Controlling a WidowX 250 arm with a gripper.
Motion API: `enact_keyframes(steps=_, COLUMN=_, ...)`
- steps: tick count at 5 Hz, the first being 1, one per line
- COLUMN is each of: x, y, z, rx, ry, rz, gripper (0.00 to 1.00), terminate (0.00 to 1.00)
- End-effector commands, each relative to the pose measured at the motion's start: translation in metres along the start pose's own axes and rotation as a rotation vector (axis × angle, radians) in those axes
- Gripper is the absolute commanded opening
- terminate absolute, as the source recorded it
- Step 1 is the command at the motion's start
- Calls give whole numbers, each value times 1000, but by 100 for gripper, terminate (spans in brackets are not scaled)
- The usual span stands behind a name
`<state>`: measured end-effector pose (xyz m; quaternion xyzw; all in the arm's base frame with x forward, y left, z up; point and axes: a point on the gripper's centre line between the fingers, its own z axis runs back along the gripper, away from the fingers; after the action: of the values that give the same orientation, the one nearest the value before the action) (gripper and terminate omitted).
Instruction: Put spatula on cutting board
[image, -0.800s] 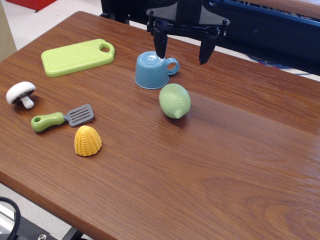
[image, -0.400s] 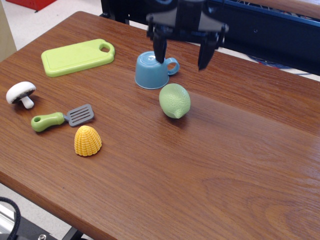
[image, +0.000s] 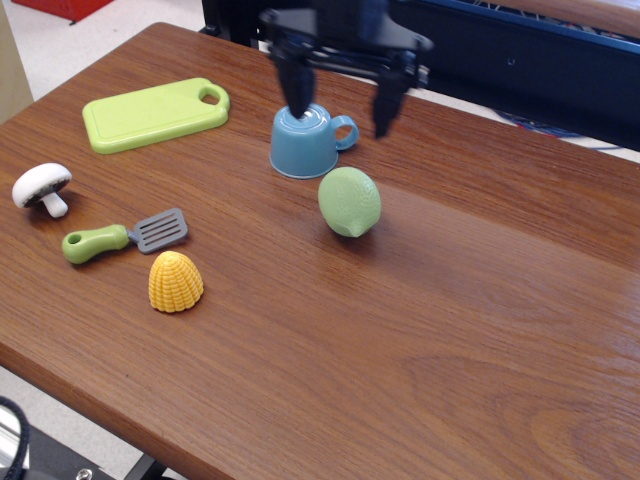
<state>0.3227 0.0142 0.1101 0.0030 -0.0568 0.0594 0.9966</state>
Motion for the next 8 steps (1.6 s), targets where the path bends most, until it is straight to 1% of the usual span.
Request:
enact_keyframes(steps=1, x=-31, y=51, z=8, rx=67, ry=90, rz=-341, gripper=100, terminate=0)
enact_keyframes(steps=2, x=-45, y=77, z=9, rx=42, ry=109, rz=-478, gripper=100, terminate=0)
enact_keyframes(steps=3, x=-58, y=104, z=4, rx=45, ry=61, rz=-569, gripper=100, terminate=0)
enact_keyframes(steps=4, x=-67, y=127, z=-9, rx=78, ry=33, rz=-643, gripper=100, terminate=0)
enact_keyframes(steps=5, x=-75, y=141, z=-19, rx=67, ry=28, rz=-710, gripper=100, terminate=0)
enact_keyframes(steps=6, x=-77, y=146, z=-30, rx=86, ry=24, rz=-726, gripper=100, terminate=0)
enact_keyframes(steps=7, x=-82, y=152, z=-41, rx=95, ry=12, rz=-755, gripper=100, terminate=0)
enact_keyframes(steps=8, x=-85, y=150, z=-55, rx=95, ry=2, rz=-754, gripper=100, terminate=0)
